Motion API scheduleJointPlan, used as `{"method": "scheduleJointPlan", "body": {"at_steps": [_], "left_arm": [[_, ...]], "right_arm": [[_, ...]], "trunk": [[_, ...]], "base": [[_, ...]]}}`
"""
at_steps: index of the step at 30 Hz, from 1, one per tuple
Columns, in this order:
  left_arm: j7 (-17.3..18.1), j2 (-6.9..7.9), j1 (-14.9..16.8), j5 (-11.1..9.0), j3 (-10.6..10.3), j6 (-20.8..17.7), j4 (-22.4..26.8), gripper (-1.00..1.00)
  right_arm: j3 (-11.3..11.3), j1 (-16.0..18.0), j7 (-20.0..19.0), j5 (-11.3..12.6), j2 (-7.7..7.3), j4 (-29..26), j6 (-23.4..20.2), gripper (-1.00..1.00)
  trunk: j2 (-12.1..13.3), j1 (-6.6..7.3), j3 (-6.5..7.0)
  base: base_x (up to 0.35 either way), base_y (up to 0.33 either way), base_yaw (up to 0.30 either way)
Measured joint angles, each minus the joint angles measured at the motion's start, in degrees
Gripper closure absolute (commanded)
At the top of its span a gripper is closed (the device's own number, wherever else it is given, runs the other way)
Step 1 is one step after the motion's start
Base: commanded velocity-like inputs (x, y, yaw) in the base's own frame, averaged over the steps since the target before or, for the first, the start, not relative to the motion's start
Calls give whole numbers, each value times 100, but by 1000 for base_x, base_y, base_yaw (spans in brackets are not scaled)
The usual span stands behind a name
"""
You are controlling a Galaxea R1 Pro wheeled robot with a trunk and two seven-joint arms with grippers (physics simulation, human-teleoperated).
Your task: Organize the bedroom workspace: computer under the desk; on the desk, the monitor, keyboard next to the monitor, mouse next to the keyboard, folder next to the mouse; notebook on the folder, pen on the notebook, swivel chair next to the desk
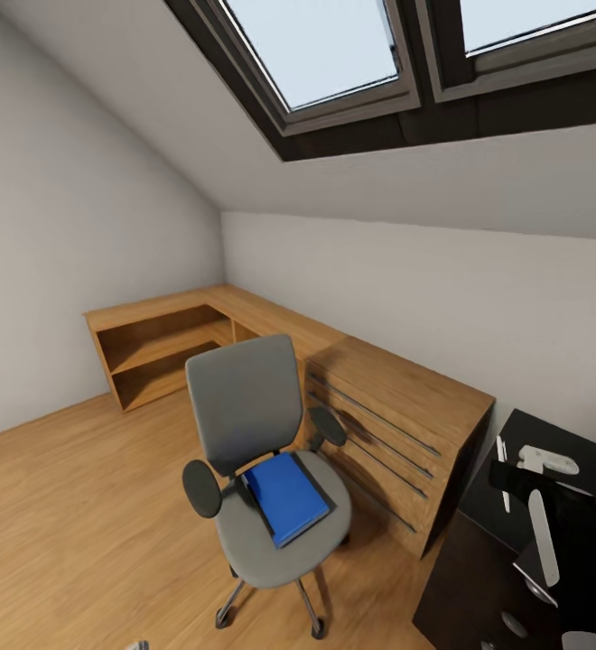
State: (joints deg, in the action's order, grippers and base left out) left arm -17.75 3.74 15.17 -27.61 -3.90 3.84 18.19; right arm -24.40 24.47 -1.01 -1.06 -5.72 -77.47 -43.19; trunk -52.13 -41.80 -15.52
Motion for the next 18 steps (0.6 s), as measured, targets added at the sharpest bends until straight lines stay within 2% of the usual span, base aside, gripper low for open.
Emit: {"method": "scheduleJointPlan", "body": {"at_steps": [18], "left_arm": [[7, 17, 0, -18, 7, 68, -2, -100]], "right_arm": [[0, 0, 4, -20, -8, 203, 279, 100]], "trunk": [[-723, -396, -324]], "base": [[0, 0, 0]]}}
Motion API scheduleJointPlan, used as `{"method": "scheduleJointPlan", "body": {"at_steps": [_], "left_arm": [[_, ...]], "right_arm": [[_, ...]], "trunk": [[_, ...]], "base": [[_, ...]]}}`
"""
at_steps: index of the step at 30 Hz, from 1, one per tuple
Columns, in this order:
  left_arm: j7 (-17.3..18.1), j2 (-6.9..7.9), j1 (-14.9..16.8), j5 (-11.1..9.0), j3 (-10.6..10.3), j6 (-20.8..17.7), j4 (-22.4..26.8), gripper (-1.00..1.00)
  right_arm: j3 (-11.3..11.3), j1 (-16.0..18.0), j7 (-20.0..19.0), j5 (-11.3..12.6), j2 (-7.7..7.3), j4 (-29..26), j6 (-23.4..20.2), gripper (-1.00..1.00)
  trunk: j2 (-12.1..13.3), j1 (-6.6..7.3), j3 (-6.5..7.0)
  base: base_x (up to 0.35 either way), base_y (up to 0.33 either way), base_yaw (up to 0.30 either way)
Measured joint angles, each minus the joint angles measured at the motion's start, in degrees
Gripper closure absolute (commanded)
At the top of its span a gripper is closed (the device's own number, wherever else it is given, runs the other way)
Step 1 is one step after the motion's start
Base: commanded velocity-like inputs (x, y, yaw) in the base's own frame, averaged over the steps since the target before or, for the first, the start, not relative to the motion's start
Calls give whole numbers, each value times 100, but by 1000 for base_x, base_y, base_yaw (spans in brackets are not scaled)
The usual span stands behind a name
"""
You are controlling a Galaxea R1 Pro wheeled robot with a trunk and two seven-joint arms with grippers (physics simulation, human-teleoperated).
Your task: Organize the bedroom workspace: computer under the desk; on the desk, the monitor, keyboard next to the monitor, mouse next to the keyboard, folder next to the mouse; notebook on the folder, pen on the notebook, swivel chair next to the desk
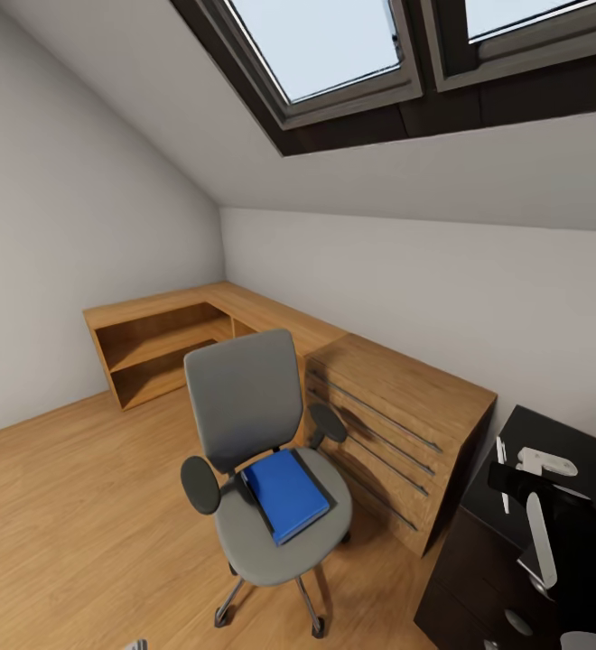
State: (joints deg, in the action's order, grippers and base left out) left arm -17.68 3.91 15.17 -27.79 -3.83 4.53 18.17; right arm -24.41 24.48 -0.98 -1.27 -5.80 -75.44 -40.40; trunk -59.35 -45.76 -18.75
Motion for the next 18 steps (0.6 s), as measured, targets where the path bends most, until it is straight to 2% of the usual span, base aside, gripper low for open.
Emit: {"method": "scheduleJointPlan", "body": {"at_steps": [4, 6, 10, 16, 17, 18], "left_arm": [[199, 79, 1, -9, 5, -10, 229, -100], [326, 215, 1, -16, 3, -59, 658, -100], [378, 299, -1, -24, 2, -292, 1122, -100], [406, 342, -165, -104, 17, -1286, 2304, -100], [396, 374, -288, -163, 52, -1588, 2770, -100], [389, 395, -361, -197, 80, -1757, 3035, -100]], "right_arm": [[-6, 0, 6, -10, -3, 57, 80, 100], [-8, 0, 12, -12, -10, 152, 120, 100], [-9, 0, 15, -13, -25, 263, 134, 100], [-15, 0, 18, -13, -36, 323, 141, 100], [-14, 0, 17, -13, -37, 327, 141, 100], [-15, 0, 19, -13, -37, 329, 143, 100]], "trunk": [[-160, -88, -72], [-241, -132, -107], [-401, -220, -180], [-642, -351, -287], [-682, -373, -305], [-722, -395, -323]], "base": [[0, 0, 0], [0, 0, 0], [0, 0, 0], [0, 0, 0], [0, 0, 0], [0, 0, 0]]}}
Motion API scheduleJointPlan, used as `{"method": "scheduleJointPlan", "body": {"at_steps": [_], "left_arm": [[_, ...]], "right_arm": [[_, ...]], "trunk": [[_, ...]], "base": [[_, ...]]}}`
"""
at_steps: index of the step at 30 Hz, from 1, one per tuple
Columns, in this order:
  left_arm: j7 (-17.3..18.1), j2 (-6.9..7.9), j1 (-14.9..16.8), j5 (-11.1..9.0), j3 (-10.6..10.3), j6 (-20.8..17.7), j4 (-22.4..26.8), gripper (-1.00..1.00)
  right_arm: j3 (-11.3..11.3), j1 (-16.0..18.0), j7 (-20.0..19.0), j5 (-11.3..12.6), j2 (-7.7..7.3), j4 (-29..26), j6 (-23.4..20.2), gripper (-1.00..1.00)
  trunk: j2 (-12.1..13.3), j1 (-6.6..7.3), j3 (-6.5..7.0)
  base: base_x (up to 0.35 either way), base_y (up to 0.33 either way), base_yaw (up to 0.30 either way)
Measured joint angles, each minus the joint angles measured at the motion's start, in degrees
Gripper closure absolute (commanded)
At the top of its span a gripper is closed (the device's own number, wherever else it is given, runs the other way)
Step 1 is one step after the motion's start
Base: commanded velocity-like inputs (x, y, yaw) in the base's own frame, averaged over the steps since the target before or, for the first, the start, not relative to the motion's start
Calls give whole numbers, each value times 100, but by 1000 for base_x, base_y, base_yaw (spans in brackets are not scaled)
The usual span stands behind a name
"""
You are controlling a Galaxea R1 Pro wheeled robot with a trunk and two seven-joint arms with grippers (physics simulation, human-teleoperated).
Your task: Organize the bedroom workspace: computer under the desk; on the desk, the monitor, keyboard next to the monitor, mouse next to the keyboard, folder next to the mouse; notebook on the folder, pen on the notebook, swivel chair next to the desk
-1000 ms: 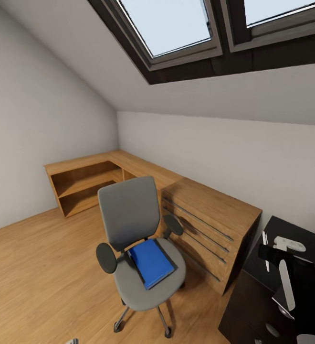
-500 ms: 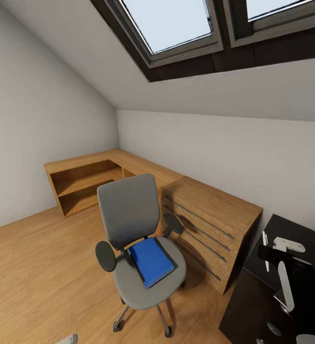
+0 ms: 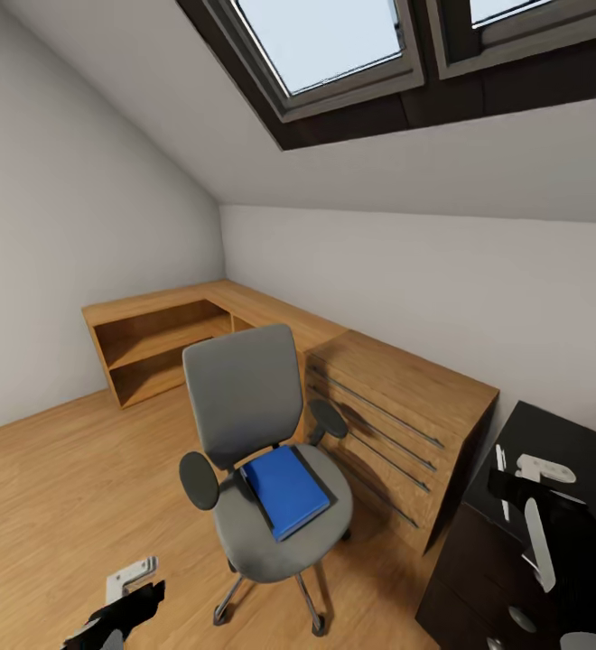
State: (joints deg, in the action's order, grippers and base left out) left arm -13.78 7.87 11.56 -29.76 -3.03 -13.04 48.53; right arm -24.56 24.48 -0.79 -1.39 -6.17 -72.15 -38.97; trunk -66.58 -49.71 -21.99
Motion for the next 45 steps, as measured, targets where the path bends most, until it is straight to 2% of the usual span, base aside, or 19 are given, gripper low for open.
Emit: {"method": "scheduleJointPlan", "body": {"at_steps": [1, 2, 3, 5, 6, 8, 9, 14, 20, 24, 27, 33, 36, 39, 42, 43, 44, 45], "left_arm": [[-7, 21, -75, -31, 34, -171, 261, -100], [-45, 85, -476, -124, 382, -1225, 1279, -100], [-45, 90, -531, -141, 479, -1433, 1818, -100], [-42, 91, -597, -155, 663, -1733, 2104, -100], [-42, 90, -637, -166, 830, -1949, 2276, -100], [-38, 89, -673, -183, 1027, -2144, 2431, -100], [-23, 91, -729, -194, 1187, -2262, 2537, -100], [10, 90, -1055, -191, 1261, -2102, 2247, -100], [41, 108, -1150, -189, 1301, -1749, 2102, -100], [45, 106, -1159, -182, 1306, -1704, 2082, -100], [46, 102, -1163, -173, 1308, -1689, 2063, -100], [42, 100, -1164, -169, 1309, -1683, 1979, -100], [40, 101, -1164, -161, 1309, -1682, 1927, -100], [38, 100, -1164, -152, 1309, -1682, 1892, -100], [37, 99, -1164, -145, 1309, -1682, 1871, -100], [37, 99, -1164, -147, 1309, -1679, 1865, -100], [32, 96, -1164, -151, 1309, -1676, 1838, -100], [33, 95, -1164, -151, 1309, -1676, 1823, -100]], "right_arm": [[1, 0, 1, -2, -1, 1, 0, 100], [-2, 0, 4, -33, 0, 8, 5, 100], [-3, 0, 5, -42, -1, 9, 6, 100], [-3, 0, 6, -50, -3, 14, 6, 100], [-4, 0, 12, -55, -5, 38, 11, 100], [-8, 0, 20, -60, -16, 131, 59, 100], [-12, 0, 47, -69, -99, 363, 252, 100], [-10, 9, 283, -67, -231, 590, 423, 100], [-8, 25, 483, -67, -270, 790, 553, 100], [-9, 119, 552, -66, -371, 912, 597, 100], [-7, 333, 578, -63, -497, 1225, 623, 100], [-5, 955, 589, -70, -657, 1878, 657, 100], [-1, 1149, 593, -74, -722, 2171, 764, 100], [7, 1376, 607, -117, -802, 2576, 1034, 100], [16, 1670, 746, -249, -875, 3248, 1462, 100], [18, 1747, 798, -273, -896, 3485, 1633, 100], [23, 1857, 864, -296, -920, 3957, 2036, 100], [25, 1877, 879, -304, -925, 4087, 2150, 100]], "trunk": [[-40, -22, -18], [-81, -44, -37], [-121, -66, -53], [-201, -110, -90], [-241, -132, -108], [-321, -176, -144], [-361, -198, -162], [-562, -308, -252], [-803, -439, -361], [-804, -440, -361], [-804, -440, -361], [-804, -440, -361], [-805, -440, -361], [-804, -440, -361], [-805, -439, -361], [-805, -438, -361], [-804, -437, -362], [-805, -437, -362]], "base": [[0, 0, 0], [0, 0, 0], [0, 0, 0], [0, 0, 0], [0, 0, 0], [0, 0, 0], [0, 0, 0], [0, 0, 0], [0, 0, 0], [0, 0, 0], [0, 0, 0], [0, 0, 0], [0, 0, 0], [2, 0, 0], [137, 0, 0], [270, 0, 0], [280, 0, 0], [293, 0, 0]]}}
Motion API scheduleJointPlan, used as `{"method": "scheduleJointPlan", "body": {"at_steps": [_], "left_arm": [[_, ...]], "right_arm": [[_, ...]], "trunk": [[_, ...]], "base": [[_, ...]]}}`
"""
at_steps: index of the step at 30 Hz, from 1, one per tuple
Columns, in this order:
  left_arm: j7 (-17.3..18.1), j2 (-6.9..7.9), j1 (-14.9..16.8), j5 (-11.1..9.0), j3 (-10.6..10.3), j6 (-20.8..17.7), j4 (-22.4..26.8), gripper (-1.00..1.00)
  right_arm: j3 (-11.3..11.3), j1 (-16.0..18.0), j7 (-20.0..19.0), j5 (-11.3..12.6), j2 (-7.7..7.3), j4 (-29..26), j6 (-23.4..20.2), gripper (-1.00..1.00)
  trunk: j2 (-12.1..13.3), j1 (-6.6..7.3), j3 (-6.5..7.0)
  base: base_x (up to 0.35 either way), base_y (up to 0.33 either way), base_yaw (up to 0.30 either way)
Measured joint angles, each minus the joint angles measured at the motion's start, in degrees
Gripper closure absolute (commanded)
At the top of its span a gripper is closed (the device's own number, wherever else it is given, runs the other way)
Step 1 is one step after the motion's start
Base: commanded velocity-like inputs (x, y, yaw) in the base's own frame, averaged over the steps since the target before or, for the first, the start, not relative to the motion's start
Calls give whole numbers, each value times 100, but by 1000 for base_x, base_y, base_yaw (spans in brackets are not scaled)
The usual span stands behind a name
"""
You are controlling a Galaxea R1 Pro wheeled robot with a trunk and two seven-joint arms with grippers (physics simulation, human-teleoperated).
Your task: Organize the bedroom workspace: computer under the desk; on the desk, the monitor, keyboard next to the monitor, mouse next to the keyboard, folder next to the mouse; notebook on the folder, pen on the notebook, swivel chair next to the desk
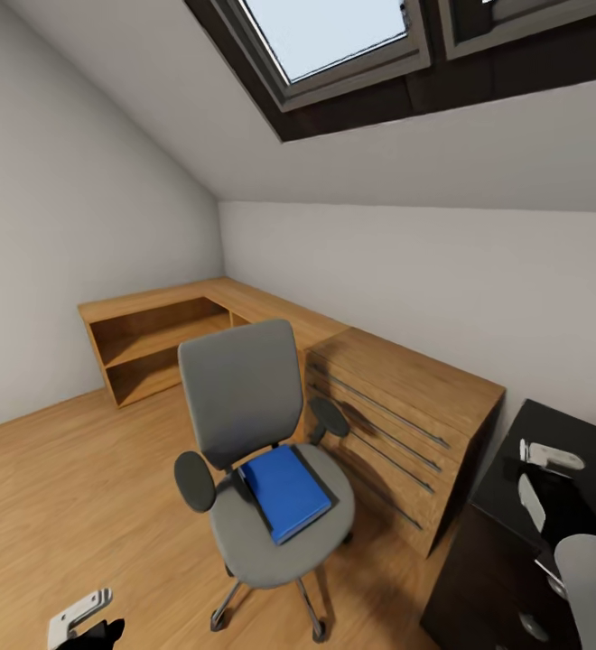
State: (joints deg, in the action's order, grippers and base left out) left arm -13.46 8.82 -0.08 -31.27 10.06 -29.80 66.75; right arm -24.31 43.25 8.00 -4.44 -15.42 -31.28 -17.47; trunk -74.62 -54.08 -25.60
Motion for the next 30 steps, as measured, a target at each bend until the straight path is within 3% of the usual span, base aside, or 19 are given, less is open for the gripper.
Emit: {"method": "scheduleJointPlan", "body": {"at_steps": [3, 7, 18, 30], "left_arm": [[-2, -6, 0, 8, 0, 2, -52, -100], [-4, -6, 0, 9, 0, 1, -75, -100], [-11, -1, 0, -6, 4, -8, -48, -100], [-5, 3, 0, -19, 8, 2, -50, -100]], "right_arm": [[10, 54, 113, -48, -13, 453, 485, 100], [18, 80, 263, -146, -46, 676, 782, 100], [23, 88, 343, -188, -90, 866, 902, 100], [15, 87, 352, -183, -170, 901, 900, 100]], "trunk": [[0, 0, 0], [0, -2, 0], [0, -3, 0], [-480, -266, -215]], "base": [[276, 0, 0], [149, 0, 0], [23, 0, 0], [1, 0, 0]]}}
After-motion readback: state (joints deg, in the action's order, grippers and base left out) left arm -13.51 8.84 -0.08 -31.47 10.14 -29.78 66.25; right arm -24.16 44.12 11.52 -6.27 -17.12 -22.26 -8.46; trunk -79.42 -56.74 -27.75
